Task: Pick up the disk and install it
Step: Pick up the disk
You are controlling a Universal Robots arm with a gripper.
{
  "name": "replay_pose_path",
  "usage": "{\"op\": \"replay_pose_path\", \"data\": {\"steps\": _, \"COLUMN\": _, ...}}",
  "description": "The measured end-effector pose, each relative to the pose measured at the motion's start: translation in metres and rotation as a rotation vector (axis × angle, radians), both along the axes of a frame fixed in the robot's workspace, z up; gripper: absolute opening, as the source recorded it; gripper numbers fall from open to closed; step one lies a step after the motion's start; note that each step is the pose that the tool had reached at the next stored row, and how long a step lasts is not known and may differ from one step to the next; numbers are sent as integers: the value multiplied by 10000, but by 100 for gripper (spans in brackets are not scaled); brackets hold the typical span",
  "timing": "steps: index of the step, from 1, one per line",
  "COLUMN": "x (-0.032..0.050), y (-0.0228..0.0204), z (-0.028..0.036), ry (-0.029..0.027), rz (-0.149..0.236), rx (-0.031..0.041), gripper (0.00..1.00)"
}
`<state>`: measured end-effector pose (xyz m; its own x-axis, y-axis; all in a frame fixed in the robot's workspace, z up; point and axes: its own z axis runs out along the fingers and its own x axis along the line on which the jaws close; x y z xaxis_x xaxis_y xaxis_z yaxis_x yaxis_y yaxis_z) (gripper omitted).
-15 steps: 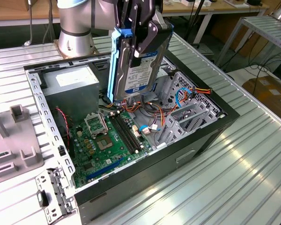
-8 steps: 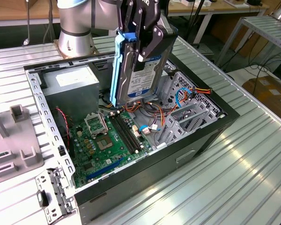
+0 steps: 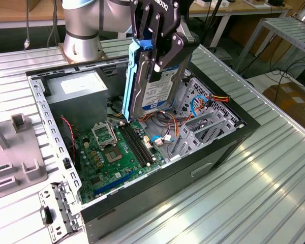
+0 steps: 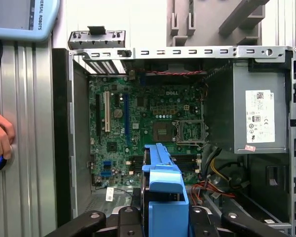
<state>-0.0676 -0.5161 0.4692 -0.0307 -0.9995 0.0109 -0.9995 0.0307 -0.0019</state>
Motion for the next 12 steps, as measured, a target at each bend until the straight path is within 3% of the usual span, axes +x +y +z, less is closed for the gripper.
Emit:
{"op": "replay_pose_path", "data": {"steps": 10, "x": 0, "y": -102, "z": -1, "ry": 0, "rz": 0, "rx": 0, "gripper": 36}}
{"op": "replay_pose_path", "data": {"steps": 12, "x": 0, "y": -142, "z": -1, "ry": 0, "rz": 0, "rx": 1, "gripper": 36}}
